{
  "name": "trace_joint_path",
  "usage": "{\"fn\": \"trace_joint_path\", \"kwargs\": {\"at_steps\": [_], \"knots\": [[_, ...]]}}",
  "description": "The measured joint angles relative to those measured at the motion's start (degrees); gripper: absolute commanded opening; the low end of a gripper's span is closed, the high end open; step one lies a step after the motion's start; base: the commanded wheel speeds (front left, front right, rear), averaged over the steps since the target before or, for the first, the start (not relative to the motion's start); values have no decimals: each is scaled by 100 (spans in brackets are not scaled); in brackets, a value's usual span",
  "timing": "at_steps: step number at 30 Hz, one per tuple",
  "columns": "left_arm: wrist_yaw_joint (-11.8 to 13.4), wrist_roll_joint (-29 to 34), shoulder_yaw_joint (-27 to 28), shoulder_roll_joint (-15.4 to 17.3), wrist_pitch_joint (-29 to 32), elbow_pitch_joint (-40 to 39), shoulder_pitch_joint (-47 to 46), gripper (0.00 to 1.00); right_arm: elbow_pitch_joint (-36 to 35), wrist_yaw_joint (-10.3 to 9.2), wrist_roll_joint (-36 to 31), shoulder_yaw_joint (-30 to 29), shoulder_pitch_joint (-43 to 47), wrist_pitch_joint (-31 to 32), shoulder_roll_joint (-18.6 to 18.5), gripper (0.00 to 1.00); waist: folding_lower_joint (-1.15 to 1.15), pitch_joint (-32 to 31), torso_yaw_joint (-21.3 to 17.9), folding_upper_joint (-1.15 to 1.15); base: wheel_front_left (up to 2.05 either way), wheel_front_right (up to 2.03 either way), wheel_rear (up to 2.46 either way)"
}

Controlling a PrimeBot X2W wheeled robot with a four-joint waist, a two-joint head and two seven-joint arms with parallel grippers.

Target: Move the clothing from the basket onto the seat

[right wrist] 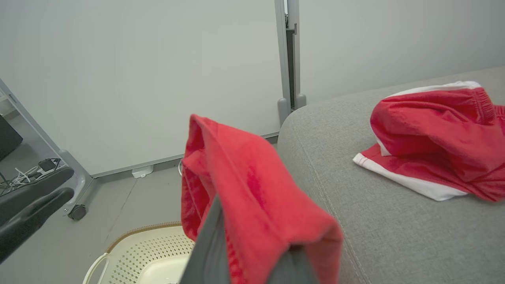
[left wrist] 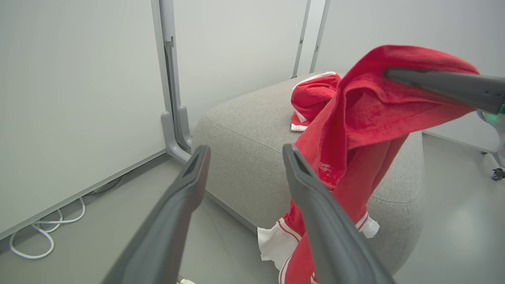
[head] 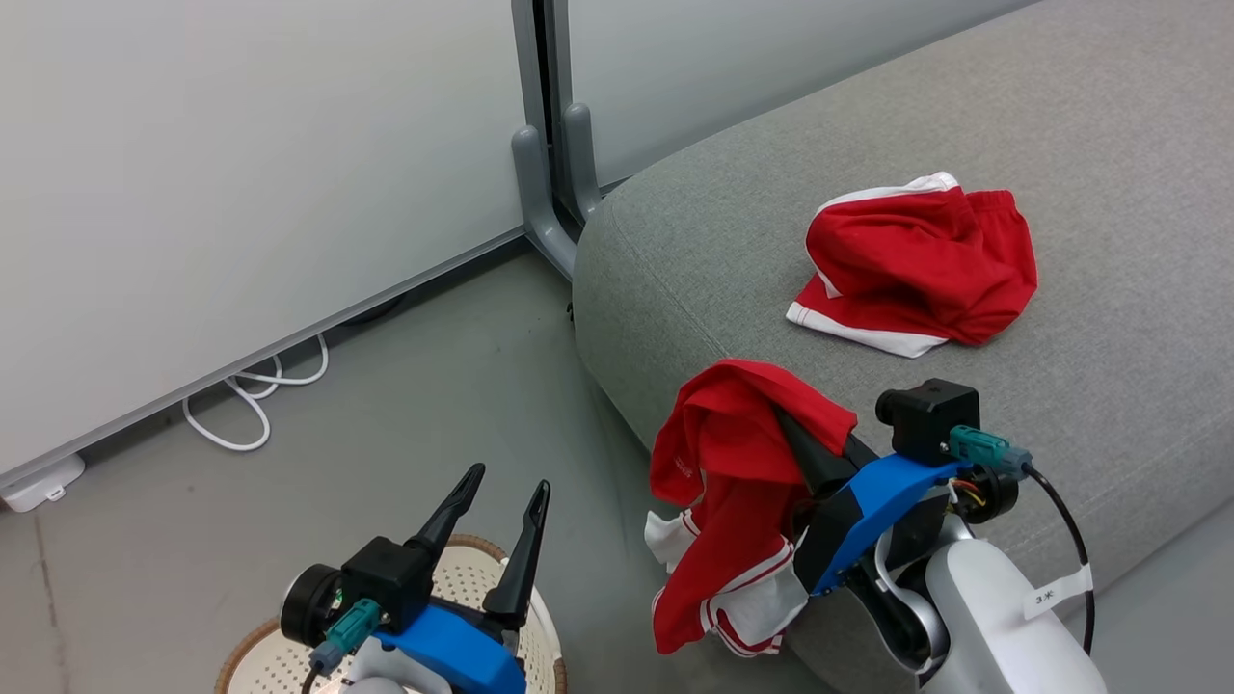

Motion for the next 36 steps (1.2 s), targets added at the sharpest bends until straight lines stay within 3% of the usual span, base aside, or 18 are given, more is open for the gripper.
{"fn": "trace_joint_path", "kwargs": {"at_steps": [8, 13, 18, 27, 36], "knots": [[0, -5, -5, 20, 0, -11, -32, 100, -12, 0, -65, -78, -65, 119, 0, 0, 0, 58, -2, 0, 0, 0, 0], [0, 3, 59, 34, 0, -56, -38, 100, -102, 0, -304, -399, -675, 376, -93, 0, 0, 171, -39, 0, 0, 0, 0], [0, 42, 101, 83, -1, -119, -136, 100, -229, 1, -416, -619, -1579, 757, -503, 0, 0, 342, -63, 0, 0, 0, 0], [0, 121, 137, 191, -1, -252, -331, 100, 143, 2, -366, -1100, -3328, 1381, -1106, 0, 0, 753, -107, 0, 0, 0, 0], [0, 214, -71, 474, -1, -503, -939, 100, 480, 1, -638, -2140, -4569, 901, -1823, 0, 1, 1498, 17, 0, 0, 0, 0]]}}
